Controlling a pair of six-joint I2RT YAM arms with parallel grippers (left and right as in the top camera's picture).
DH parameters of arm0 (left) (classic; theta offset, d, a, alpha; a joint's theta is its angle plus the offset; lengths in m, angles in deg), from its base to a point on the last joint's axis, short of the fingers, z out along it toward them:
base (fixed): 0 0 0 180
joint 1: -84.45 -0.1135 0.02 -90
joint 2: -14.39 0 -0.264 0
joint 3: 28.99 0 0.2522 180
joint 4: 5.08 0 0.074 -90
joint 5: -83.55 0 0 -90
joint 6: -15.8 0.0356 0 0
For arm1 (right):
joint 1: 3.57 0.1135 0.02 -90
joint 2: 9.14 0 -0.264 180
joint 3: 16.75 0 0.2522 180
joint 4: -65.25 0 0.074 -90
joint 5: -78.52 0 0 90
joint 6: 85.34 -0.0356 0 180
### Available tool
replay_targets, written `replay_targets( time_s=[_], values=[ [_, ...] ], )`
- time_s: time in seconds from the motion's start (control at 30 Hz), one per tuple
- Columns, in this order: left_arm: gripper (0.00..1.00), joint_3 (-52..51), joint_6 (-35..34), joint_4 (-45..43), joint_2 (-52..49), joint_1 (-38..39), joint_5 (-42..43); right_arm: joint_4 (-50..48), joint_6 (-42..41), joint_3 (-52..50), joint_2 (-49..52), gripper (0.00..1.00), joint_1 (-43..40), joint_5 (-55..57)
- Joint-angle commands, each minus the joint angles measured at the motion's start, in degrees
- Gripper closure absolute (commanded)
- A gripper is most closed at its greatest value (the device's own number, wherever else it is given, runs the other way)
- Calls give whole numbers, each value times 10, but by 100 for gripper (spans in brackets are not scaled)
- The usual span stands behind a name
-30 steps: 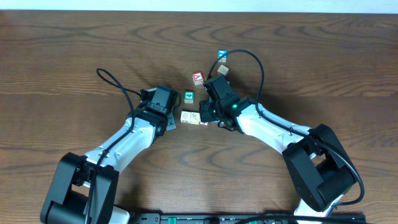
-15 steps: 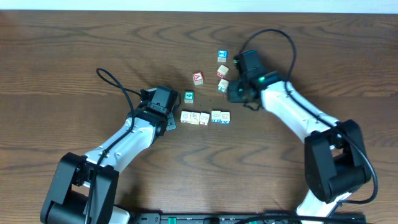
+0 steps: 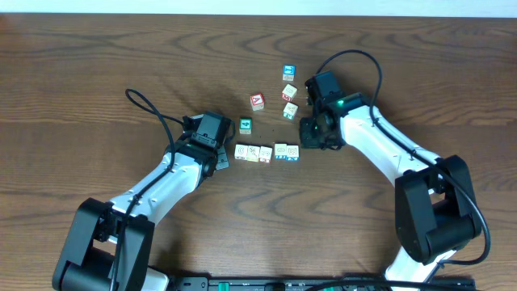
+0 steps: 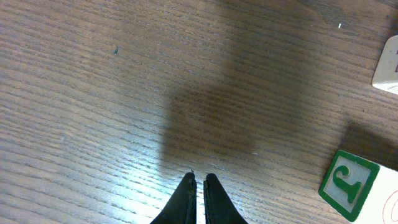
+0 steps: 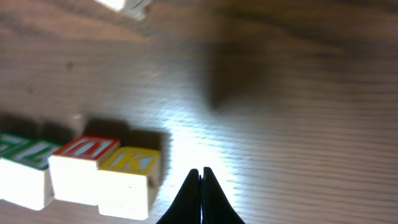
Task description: Lift 5 blocks
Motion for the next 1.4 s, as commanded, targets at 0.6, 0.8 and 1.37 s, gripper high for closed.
replay_targets(
  time_s=[0.6, 0.8, 1.37],
  values=[
    [93, -7, 101, -88, -65, 1, 177, -24, 11, -44, 11, 99, 21, -42],
    [93, -7, 103, -118, -105, 0, 180, -26, 19, -45, 11, 99, 30, -56],
    [93, -7, 136, -109, -107, 1, 209, -66, 63, -45, 11, 99, 71, -78]
  ],
)
